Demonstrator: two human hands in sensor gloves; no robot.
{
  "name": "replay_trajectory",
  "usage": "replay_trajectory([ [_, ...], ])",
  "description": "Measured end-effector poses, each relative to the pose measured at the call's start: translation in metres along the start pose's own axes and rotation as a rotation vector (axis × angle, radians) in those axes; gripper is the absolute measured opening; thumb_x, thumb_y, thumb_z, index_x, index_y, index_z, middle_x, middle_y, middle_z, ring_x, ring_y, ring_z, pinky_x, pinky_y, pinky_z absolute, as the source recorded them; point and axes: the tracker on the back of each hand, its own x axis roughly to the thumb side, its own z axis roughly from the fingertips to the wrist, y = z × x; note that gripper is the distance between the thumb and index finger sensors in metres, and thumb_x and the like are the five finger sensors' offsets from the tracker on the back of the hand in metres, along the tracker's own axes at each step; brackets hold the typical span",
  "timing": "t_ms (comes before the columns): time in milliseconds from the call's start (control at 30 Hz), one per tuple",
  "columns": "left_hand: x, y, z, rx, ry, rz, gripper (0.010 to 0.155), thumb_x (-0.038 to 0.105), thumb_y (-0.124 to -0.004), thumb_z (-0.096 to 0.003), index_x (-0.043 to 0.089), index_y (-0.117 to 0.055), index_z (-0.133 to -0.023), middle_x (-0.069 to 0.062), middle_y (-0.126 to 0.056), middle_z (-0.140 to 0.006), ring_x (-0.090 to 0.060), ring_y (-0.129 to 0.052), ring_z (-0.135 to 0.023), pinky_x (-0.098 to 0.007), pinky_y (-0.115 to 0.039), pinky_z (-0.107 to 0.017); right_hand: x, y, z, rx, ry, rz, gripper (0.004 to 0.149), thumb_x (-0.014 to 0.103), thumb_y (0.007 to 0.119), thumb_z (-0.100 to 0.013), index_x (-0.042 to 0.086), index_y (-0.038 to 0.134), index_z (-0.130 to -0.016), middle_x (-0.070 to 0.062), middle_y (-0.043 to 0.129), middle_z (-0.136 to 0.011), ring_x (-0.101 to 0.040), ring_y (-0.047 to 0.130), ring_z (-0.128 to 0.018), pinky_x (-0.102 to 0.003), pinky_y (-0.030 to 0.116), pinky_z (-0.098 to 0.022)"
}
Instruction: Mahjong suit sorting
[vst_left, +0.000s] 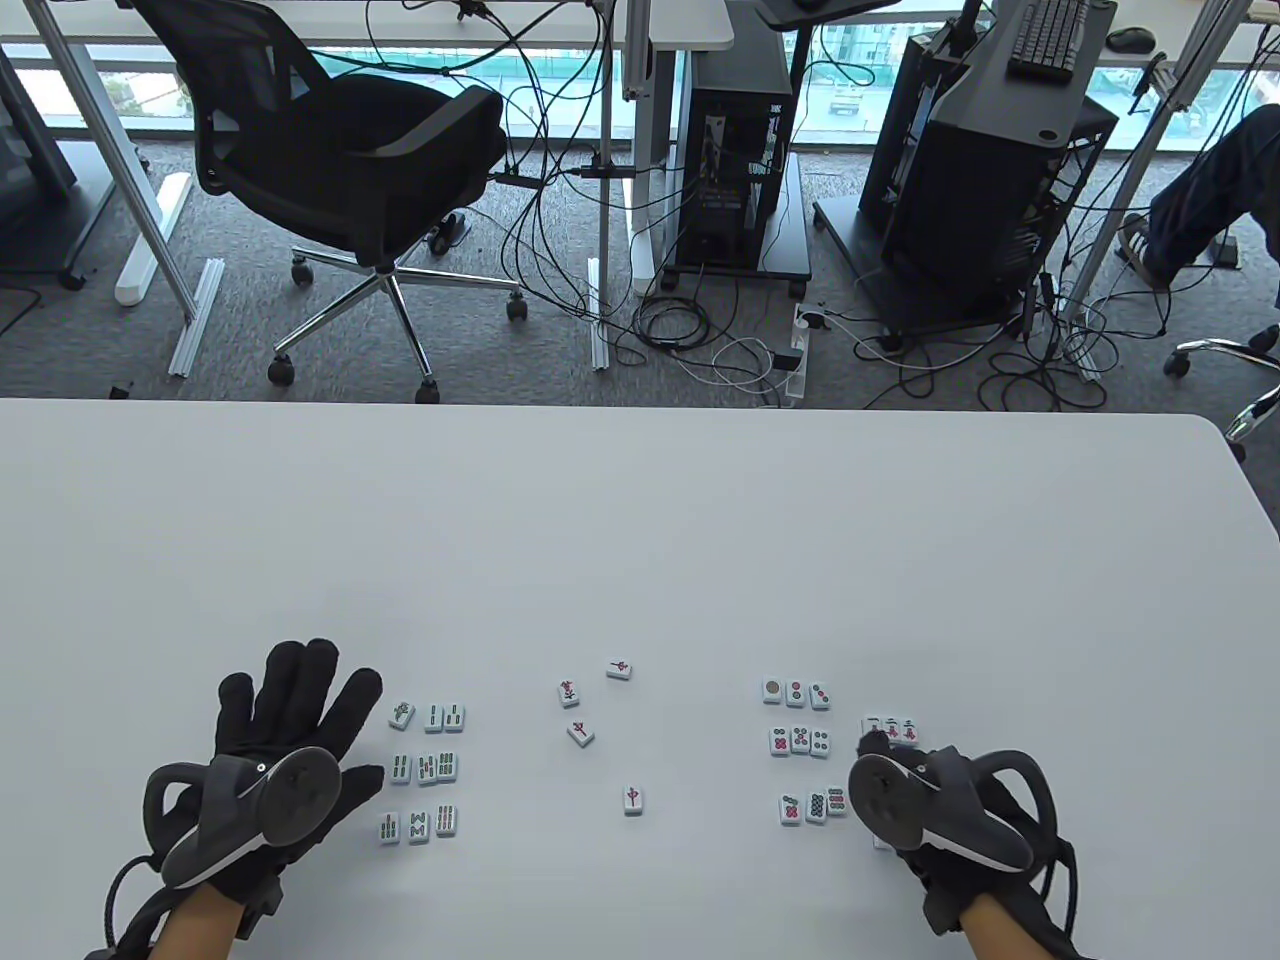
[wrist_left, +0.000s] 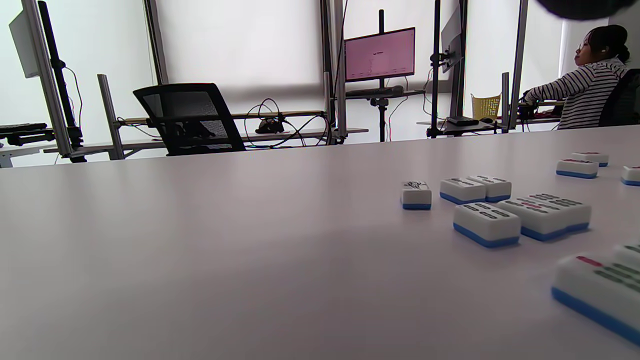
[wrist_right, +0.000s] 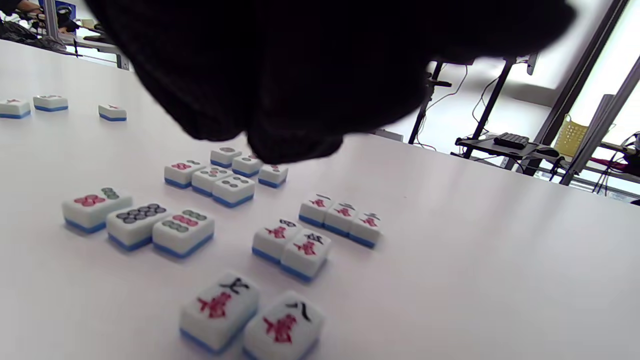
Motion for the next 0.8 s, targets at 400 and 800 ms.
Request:
replay_trajectory([
  [400,0.003,0.000,0.000,-0.010,0.004,-0.013,0.082,0.074,-0.061,-0.0371,0.049,-0.027,-0.108,0.013,0.000,-0.117,-0.021,-0.008,-0.117,-0.057,-0.017,-0.083,-0.023,0.045,0.013,0.143,0.088,0.011,0.058,0.033,0.087,-0.043,0.009,0.076,-0.094,-0.004,0.097,-0.057,-0.016,0.093,-0.026,-0.028,0.084,-0.019],
  [800,0.002,0.000,0.000,-0.013,0.004,-0.010,0.082,0.074,-0.061,-0.0371,0.049,-0.027,-0.108,0.014,0.000,-0.117,-0.021,-0.008,-0.117,-0.057,-0.017,-0.083,-0.015,0.053,0.010,0.191,0.083,0.027,0.058,0.034,0.086,-0.044,0.009,0.075,-0.095,-0.005,0.097,-0.058,-0.016,0.093,-0.026,-0.028,0.084,-0.020],
])
